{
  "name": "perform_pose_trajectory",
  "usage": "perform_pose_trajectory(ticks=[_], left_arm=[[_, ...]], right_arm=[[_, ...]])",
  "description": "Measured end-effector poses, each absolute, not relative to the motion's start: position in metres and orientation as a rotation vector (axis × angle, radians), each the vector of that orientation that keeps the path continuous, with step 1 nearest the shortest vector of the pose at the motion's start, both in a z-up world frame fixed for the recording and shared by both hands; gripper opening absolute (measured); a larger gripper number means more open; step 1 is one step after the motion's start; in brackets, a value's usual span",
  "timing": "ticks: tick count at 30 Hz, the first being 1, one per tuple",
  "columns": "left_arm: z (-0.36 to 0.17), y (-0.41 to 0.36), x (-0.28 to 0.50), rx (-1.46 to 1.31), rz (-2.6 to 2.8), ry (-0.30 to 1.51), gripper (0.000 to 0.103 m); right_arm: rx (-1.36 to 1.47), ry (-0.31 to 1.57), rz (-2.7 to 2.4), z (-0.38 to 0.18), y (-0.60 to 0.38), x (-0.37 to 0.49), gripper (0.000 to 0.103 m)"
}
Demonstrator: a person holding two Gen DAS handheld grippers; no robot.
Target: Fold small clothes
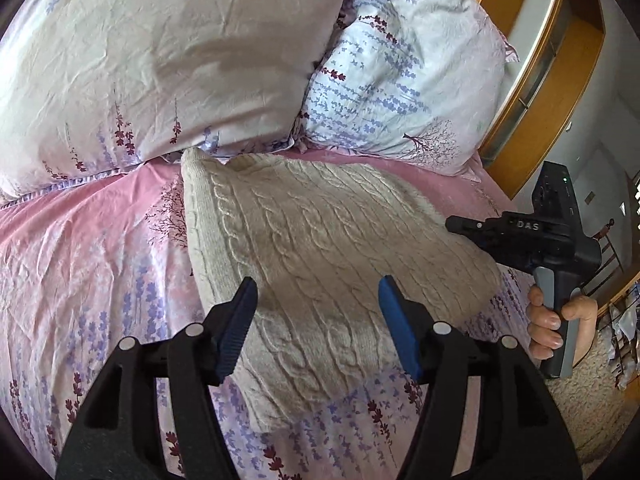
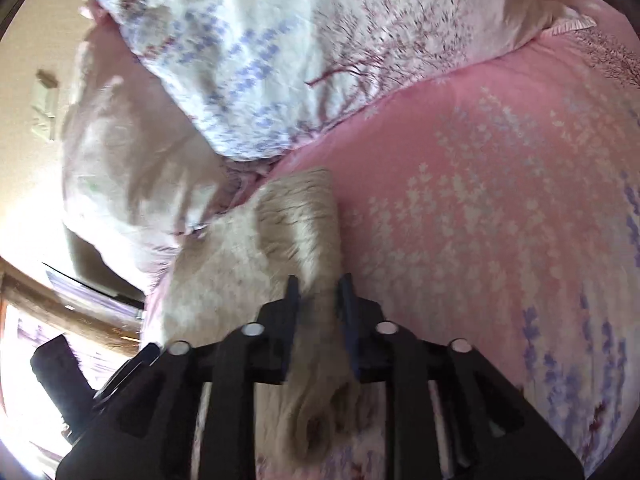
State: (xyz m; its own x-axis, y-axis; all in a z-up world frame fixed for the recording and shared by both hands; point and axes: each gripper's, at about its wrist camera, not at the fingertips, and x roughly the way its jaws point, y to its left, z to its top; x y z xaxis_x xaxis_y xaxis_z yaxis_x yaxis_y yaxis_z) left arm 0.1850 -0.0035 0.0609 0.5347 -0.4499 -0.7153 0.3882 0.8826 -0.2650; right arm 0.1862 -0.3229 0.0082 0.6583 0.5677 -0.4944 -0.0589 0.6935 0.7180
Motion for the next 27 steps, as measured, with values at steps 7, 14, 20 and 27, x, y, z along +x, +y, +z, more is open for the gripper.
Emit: perform_pose_trajectory(ticks=[7, 14, 20, 27], left_arm=[[0.06, -0.004, 0.157, -0.027, -0.502, 0.847, 0.066], [0.032, -0.007, 0.157, 0.043, -0.383, 0.916, 0.066], [0.039, 0.013, 0.134, -0.012, -0.3, 0.906, 0.078], [0.043, 0.014, 0.105, 0.029, -0.143, 0.907, 0.1]], right_arm=[[0.618, 0.771, 0.441, 0.007, -0.305, 0.135, 0.03], [0.499, 0.802, 0.275, -0.009, -0.288, 0.13, 0.029], [0.411, 0.667, 0.21, 0.016, -0.287, 0.09, 0.069], [0.223, 0.541, 0.109, 0.035, -0.258, 0.053, 0.102]])
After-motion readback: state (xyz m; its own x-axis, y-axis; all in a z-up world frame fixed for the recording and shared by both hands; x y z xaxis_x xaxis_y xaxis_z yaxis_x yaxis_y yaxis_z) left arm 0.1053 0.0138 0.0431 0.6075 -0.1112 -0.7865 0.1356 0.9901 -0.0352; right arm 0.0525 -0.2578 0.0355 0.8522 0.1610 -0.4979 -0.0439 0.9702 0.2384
